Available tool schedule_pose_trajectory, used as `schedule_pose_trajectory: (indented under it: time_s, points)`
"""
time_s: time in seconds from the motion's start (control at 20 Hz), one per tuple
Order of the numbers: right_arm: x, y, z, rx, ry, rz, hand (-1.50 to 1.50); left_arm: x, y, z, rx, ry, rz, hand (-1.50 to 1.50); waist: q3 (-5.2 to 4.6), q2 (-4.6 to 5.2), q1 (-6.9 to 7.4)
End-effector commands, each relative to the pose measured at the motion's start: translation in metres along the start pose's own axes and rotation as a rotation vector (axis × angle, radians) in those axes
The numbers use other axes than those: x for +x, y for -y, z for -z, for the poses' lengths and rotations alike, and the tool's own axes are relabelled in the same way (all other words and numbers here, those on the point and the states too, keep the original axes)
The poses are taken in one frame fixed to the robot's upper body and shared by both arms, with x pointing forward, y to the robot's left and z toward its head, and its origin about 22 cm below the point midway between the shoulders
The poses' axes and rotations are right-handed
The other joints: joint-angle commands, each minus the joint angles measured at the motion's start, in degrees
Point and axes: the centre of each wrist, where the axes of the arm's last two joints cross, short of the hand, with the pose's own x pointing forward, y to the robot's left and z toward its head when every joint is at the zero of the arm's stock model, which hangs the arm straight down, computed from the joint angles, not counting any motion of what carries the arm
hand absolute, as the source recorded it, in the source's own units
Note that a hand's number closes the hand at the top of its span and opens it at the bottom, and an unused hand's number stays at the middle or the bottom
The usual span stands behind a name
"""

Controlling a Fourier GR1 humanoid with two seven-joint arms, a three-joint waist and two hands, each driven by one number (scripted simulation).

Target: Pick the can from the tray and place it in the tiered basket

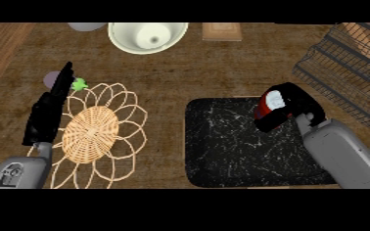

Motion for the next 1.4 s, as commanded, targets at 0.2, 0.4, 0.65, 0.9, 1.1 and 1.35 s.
schedule_pose_trajectory:
  time_s: [0.2, 0.4, 0.65, 0.9, 1.1, 1.35]
  points:
    - [0.014, 0.012, -0.004, 0.037, -0.053, 0.106, 1.50, -0.002, 0.015, 0.003, 0.003, -0.005, -0.003, 0.00, 0.56, 0.60, -0.16]
    - [0.061, 0.006, -0.002, -0.118, -0.087, 0.160, 1.50, -0.006, -0.012, -0.001, -0.003, 0.010, 0.003, 0.00, 0.53, 0.78, 1.36]
    - [0.105, 0.014, 0.015, -0.392, -0.145, 0.239, 1.50, 0.015, 0.021, 0.006, -0.077, 0.055, -0.006, 0.00, 0.49, 1.94, 5.54]
    - [0.137, 0.044, -0.001, -0.680, -0.036, 0.389, 1.50, 0.011, 0.015, 0.011, -0.037, 0.033, 0.012, 0.00, 0.46, 1.20, 3.19]
    - [0.157, 0.062, -0.009, -0.922, -0.016, 0.364, 1.50, 0.013, 0.017, 0.009, -0.039, 0.039, 0.003, 0.00, 0.43, 0.90, 3.00]
    - [0.181, 0.103, -0.034, -1.114, 0.016, 0.395, 1.50, 0.006, 0.008, 0.007, -0.018, 0.021, 0.001, 0.00, 0.46, 0.73, 2.16]
